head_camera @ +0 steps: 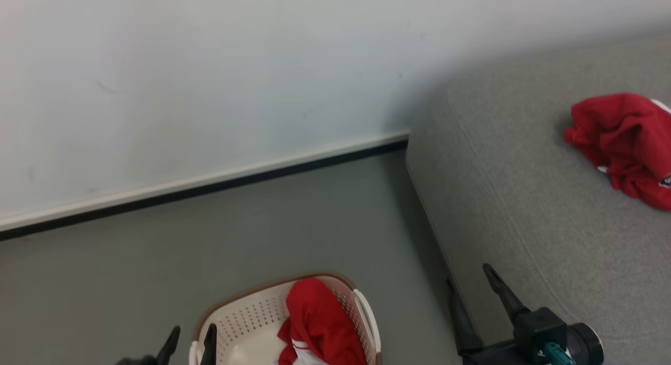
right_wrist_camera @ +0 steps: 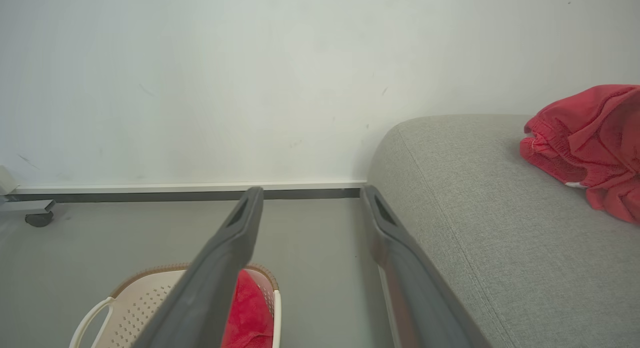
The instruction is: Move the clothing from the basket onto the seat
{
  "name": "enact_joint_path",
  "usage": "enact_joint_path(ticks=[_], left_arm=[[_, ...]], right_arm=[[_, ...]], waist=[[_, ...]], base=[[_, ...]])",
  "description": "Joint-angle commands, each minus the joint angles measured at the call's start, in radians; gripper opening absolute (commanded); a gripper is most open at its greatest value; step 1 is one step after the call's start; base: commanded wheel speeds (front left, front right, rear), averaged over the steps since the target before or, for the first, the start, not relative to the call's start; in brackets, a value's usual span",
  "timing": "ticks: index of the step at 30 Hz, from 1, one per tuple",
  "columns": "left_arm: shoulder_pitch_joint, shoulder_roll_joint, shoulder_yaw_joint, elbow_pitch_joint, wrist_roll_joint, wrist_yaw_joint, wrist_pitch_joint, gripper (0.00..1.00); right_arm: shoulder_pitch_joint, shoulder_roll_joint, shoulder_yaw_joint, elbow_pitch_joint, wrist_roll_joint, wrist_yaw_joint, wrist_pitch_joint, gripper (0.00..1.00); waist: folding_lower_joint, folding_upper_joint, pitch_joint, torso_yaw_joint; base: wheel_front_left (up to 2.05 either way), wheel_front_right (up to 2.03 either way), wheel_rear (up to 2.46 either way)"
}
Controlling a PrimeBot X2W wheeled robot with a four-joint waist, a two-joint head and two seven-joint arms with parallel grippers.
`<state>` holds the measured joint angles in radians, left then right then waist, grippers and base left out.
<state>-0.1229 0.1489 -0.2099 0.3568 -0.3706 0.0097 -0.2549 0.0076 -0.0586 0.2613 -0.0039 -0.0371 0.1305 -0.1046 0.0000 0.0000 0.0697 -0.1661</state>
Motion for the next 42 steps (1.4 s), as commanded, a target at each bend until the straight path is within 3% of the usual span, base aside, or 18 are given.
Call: enact_joint_path(ticks=[1, 8, 16, 24, 35, 42], left_arm=[[-0.038, 0.004, -0.006, 0.017, 0.008, -0.008, 0.004, 1.0], [-0.223, 0.019, -0.051, 0.141, 0.04, -0.048, 0.049, 1.0], [-0.401, 0.022, -0.06, 0.279, 0.047, -0.051, 0.092, 1.0], [-0.498, 0.034, -0.04, 0.39, 0.033, -0.028, 0.122, 1.0], [-0.558, 0.042, -0.044, 0.496, 0.004, -0.064, 0.155, 1.0], [-0.613, 0.021, -0.067, 0.579, 0.025, -0.029, 0.176, 1.0]], right_arm=[[-0.02, -0.003, 0.009, -0.005, -0.006, 0.0, -0.008, 1.0], [-0.076, 0.005, 0.031, -0.008, -0.02, 0.0, -0.069, 1.0], [-0.135, 0.013, 0.03, 0.024, 0.01, 0.0, -0.119, 1.0], [-0.169, 0.014, 0.055, 0.05, 0.08, 0.0, -0.146, 1.0], [-0.173, 0.013, 0.085, 0.074, 0.147, 0.0, -0.159, 1.0], [-0.139, 0.012, 0.067, 0.039, 0.166, 0.0, -0.159, 1.0]], waist=[[0.0, 0.0, 0.134, -0.102], [0.0, 0.0, 0.335, -0.187], [0.0, 0.0, 0.511, -0.256], [0.0, 0.0, 0.59, -0.289], [0.0, 0.0, 0.663, -0.338], [0.0, 0.0, 0.698, -0.33]], base=[[0.0, 0.0, 0.0], [0.0, 0.0, 0.0], [0.0, 0.0, 0.0], [0.0, 0.0, 0.0], [0.0, 0.0, 0.0], [0.0, 0.0, 0.0]])
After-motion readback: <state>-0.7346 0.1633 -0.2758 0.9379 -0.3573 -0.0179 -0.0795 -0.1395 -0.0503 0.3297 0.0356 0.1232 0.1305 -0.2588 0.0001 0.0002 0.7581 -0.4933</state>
